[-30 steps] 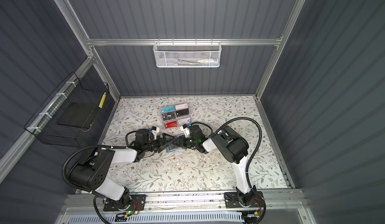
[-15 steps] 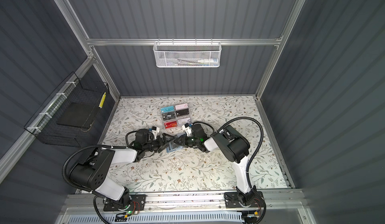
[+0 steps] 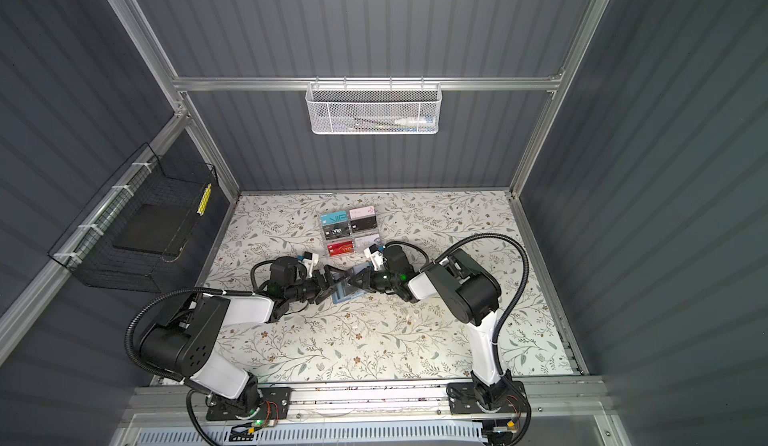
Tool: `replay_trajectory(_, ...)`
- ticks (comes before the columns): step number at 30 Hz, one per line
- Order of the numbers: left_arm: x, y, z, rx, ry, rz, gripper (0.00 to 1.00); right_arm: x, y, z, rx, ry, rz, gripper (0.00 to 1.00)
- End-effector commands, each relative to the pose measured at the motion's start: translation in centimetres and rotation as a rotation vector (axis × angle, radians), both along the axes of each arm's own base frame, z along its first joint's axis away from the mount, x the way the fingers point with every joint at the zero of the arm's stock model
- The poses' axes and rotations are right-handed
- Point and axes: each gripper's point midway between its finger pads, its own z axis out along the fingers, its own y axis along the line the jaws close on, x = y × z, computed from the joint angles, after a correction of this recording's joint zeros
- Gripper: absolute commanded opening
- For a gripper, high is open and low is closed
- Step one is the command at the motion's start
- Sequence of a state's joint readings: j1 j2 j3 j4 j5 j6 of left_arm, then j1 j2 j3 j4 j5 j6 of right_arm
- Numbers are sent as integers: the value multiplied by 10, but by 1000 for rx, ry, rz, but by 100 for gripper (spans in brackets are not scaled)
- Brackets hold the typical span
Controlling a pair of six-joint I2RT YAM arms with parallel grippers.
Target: Take the credit cards out of the card holder
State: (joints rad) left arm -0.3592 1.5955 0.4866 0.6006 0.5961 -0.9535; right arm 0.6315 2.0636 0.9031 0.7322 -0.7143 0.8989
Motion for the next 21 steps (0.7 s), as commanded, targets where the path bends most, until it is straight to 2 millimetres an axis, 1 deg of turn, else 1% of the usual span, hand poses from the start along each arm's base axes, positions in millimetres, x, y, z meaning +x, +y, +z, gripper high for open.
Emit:
replay_trajectory(1,-29,12,-48,82,183,8,100,2,-4,13,13,-35,4,17)
replay_trajectory(21,-31,13,-51,85,191,9,100,5,-14,14,-48,-53,-10,9)
